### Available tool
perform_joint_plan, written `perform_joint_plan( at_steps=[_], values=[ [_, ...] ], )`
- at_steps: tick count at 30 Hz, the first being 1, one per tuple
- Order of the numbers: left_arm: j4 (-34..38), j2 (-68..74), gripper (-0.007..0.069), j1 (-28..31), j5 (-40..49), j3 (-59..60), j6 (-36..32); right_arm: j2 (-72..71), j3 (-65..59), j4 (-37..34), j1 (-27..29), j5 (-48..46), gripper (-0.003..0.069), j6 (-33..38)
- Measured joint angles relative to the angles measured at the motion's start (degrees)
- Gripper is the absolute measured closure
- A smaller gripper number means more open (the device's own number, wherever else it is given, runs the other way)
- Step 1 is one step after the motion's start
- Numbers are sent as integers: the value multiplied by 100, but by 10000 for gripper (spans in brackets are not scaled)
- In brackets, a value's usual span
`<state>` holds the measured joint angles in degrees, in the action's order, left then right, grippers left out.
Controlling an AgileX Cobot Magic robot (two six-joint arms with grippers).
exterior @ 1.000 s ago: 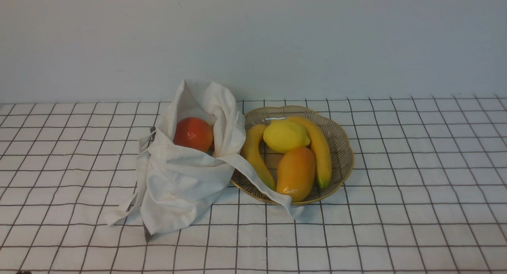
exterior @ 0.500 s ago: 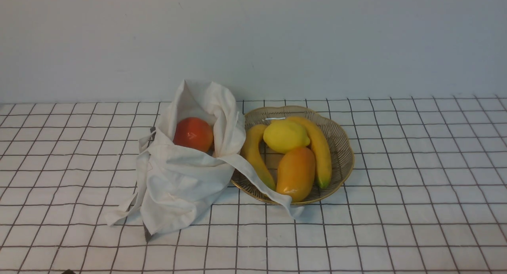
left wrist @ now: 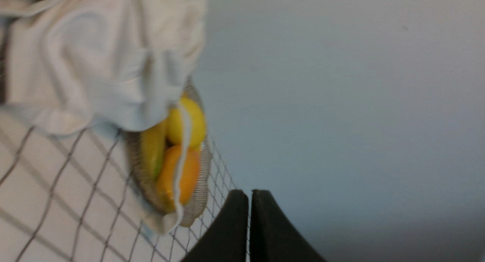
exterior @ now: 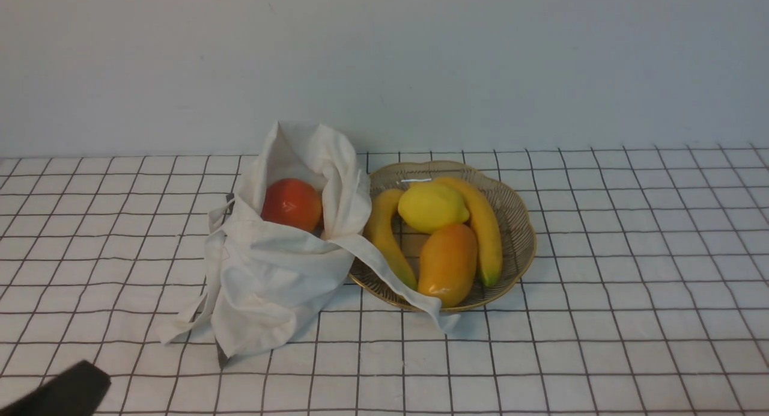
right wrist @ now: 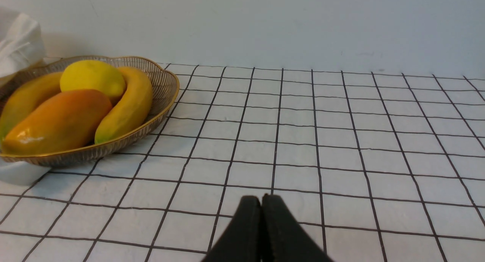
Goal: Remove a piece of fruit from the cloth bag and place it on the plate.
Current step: Use the left arm to grab a pomegranate from the bag
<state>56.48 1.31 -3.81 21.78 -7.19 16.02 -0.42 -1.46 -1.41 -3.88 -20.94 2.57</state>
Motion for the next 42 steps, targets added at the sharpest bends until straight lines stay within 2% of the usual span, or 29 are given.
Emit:
perform_joint_plan(
  at_steps=[1, 3, 6, 11, 14, 17, 20, 24, 27, 30, 31, 36, 37, 40, 42],
  values=[
    [-106, 585, 632, 0, 247, -694, -694, 0, 0, 0, 0, 0, 673, 0],
    [-225, 954, 632, -5, 431, -976, -1056, 0, 0, 0, 0, 0, 673, 0],
    [-822, 2596, 632, -15, 1410, -1923, -1926, 0, 0, 0, 0, 0, 673, 0],
    [-1531, 4903, 632, -21, 2553, -3350, -2832, 0, 0, 0, 0, 0, 673, 0],
    [-1606, 6053, 632, -27, 2735, -4146, -3330, 0, 0, 0, 0, 0, 673, 0],
    [-1610, 7023, 632, -32, 2770, -4952, -3522, 0, 0, 0, 0, 0, 673, 0],
    [-1759, 7729, 632, -144, 2799, -5643, -3516, 0, 0, 0, 0, 0, 673, 0],
    [-2327, 8503, 631, -540, 2881, -6501, -3239, 0, 0, 0, 0, 0, 673, 0],
    [-3253, 9369, 606, -1072, 2935, -7378, -2546, 0, 0, 5, 0, 0, 673, 0],
    [-4320, 10115, 539, -1440, 3065, -8099, -1908, 0, 0, 5, 0, 0, 673, 0],
    [-4386, 10115, 533, -1458, 3065, -8139, -1873, 0, 0, 5, 0, 0, 673, 0],
    [-5712, 11135, 348, -1684, 3203, -8955, -1303, 0, 0, 5, 0, 0, 673, 0],
    [-5995, 11397, 266, -1696, 3203, -9113, -1192, 0, 0, 5, 0, 0, 673, 0],
    [-6268, 11605, 176, -1696, 3156, -9212, -1034, 0, 0, 5, 0, 0, 673, 0],
    [-6492, 11792, 81, -1696, 2991, -9238, -874, 0, 0, 5, 0, 0, 673, 0]
  ],
)
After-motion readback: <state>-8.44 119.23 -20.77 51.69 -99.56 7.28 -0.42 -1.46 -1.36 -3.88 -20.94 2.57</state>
